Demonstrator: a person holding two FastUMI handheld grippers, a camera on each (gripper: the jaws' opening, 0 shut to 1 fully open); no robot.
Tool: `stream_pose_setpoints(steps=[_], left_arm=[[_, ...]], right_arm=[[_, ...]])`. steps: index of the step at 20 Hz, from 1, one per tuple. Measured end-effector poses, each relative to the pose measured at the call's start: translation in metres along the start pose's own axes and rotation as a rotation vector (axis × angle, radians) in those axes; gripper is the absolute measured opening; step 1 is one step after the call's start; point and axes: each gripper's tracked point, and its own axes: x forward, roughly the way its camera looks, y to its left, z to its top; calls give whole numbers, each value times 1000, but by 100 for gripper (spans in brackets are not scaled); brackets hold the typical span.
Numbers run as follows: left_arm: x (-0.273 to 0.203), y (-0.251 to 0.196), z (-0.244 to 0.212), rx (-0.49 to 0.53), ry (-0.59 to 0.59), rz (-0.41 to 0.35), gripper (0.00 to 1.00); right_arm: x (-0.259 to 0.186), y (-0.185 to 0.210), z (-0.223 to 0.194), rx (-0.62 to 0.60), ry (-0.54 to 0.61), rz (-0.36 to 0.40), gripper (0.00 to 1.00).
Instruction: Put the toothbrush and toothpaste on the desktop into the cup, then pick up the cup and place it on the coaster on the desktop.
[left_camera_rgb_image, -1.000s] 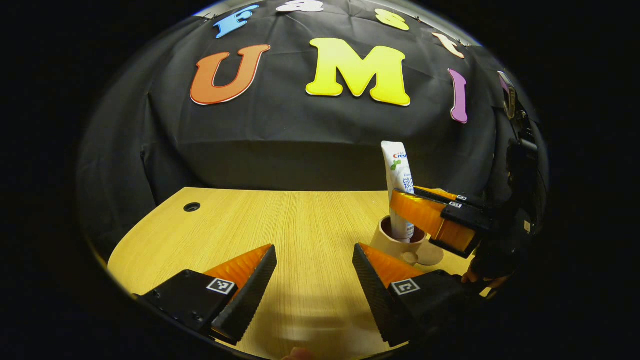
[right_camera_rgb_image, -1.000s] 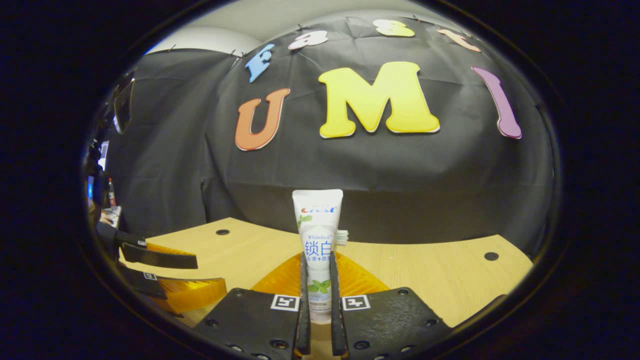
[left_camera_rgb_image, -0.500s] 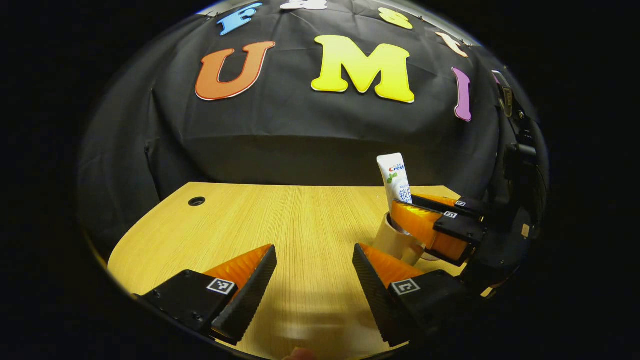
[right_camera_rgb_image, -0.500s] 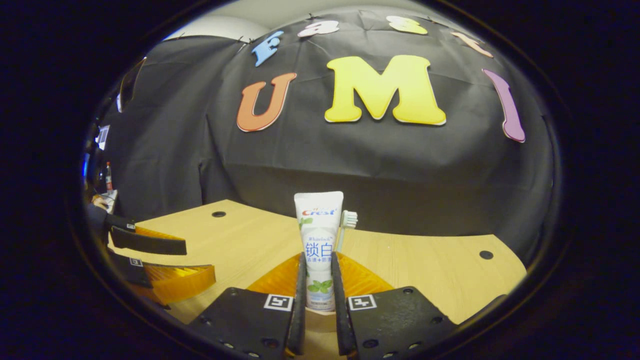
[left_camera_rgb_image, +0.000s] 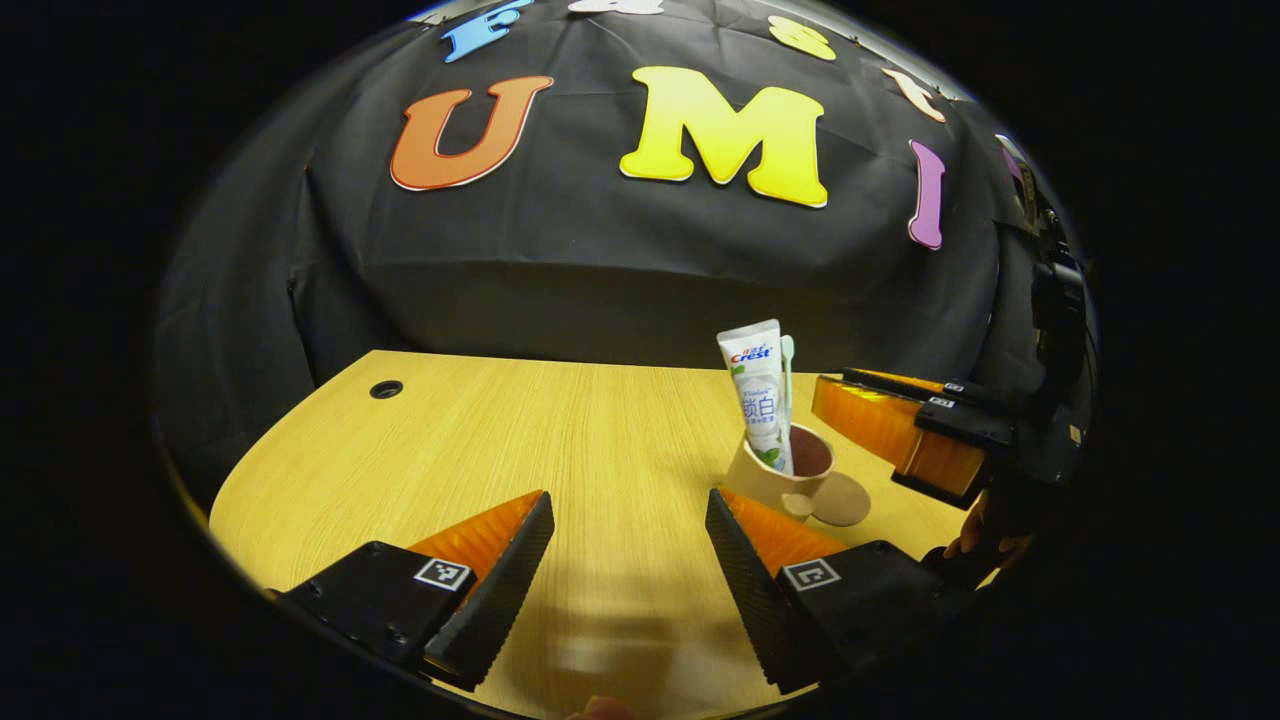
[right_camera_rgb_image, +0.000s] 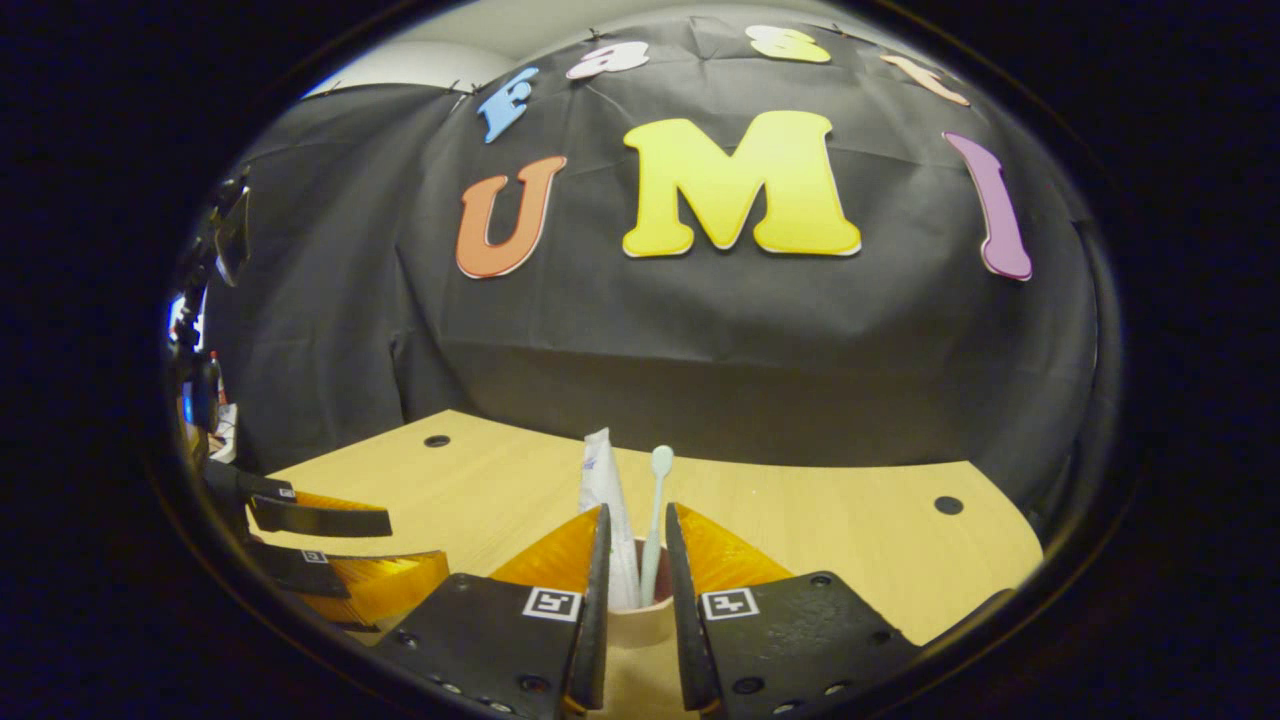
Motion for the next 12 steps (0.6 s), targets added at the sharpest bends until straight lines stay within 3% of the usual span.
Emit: stream_pose_setpoints(steps=[1,5,9,12], left_arm=[[-1,-6,3,3,7,-5,97],[1,-30,8,28,76,-47,97],[-1,-47,12,46,154,-84,97],[5,-62,0,-6,252,-125,96]], right_arm=[[-6,-7,6,11,7,-16,30],[-35,-29,15,72,76,-59,69],[-64,-47,36,66,75,-85,77],[-86,-52,47,70,79,-86,77]])
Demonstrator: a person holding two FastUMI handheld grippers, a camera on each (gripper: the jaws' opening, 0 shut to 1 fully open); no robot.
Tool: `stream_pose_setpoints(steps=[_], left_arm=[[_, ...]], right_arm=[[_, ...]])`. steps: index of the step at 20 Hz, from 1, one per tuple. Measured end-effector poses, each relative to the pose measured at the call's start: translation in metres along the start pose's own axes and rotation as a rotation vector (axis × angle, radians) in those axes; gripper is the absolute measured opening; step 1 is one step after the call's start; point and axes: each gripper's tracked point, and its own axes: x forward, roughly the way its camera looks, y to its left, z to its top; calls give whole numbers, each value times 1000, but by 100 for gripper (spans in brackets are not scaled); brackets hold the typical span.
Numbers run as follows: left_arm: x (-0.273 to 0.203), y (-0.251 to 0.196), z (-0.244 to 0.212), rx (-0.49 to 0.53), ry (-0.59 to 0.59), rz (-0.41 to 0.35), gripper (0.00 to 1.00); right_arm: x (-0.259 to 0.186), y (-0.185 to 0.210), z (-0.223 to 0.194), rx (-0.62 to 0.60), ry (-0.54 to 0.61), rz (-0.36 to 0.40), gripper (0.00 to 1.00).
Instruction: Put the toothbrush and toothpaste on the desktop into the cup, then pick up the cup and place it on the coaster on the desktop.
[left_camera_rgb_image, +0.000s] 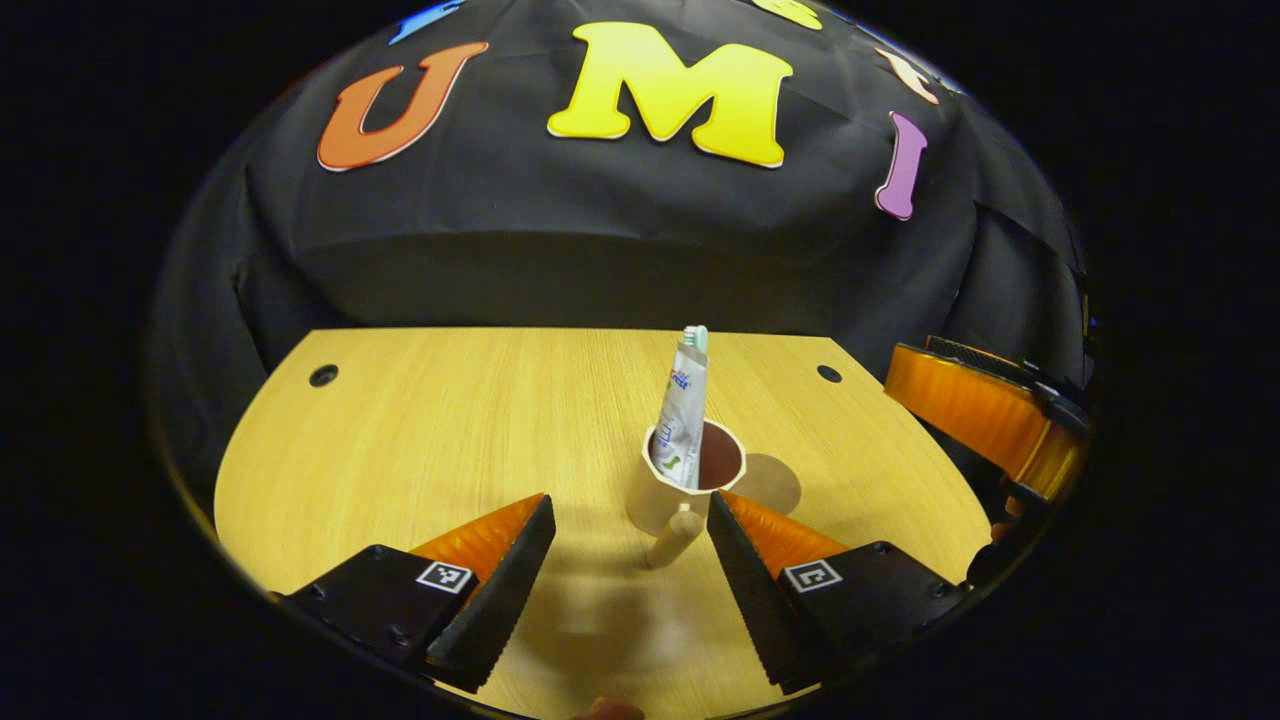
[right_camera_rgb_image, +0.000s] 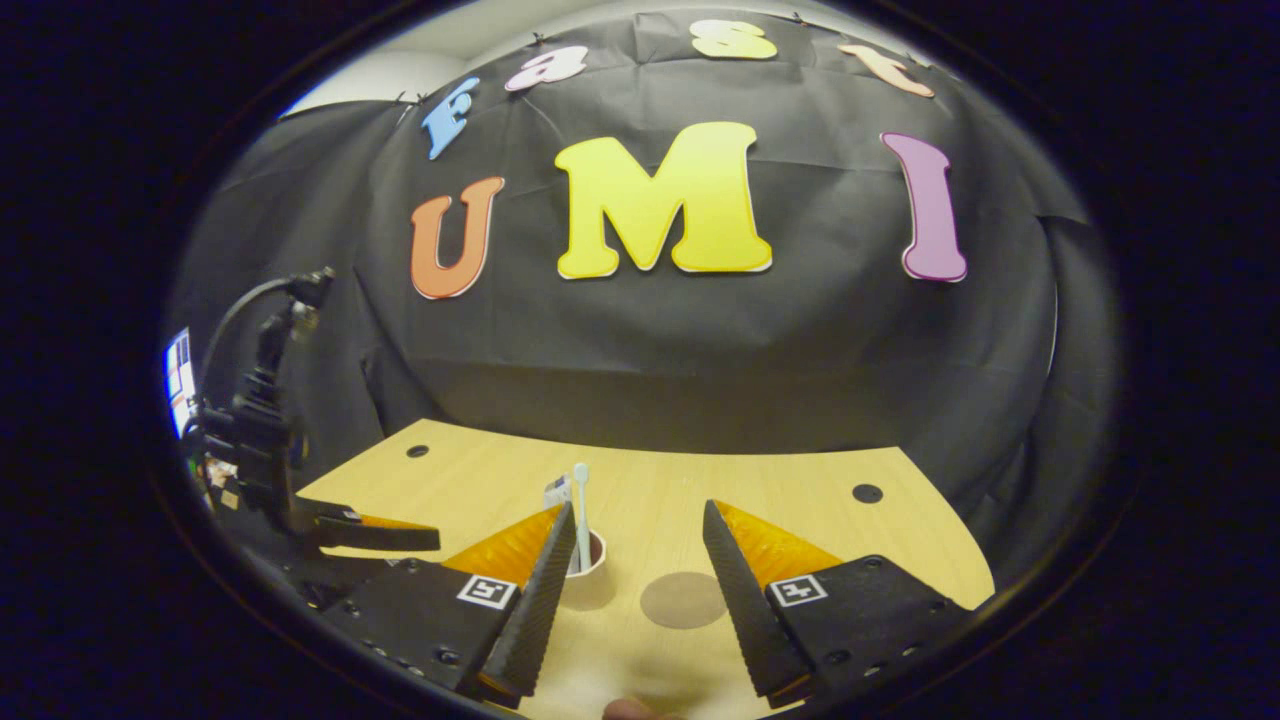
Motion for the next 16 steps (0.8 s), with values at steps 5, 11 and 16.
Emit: stream_pose_setpoints(steps=[5,11,16], left_arm=[[15,-12,-12,8,156,-20,97],[35,-9,-24,88,323,6,100],[52,-11,-24,126,427,8,95]], right_arm=[[-30,-8,15,-37,-8,1,77],[-58,-20,21,-5,2,-8,77],[-72,-39,19,26,22,-34,77]])
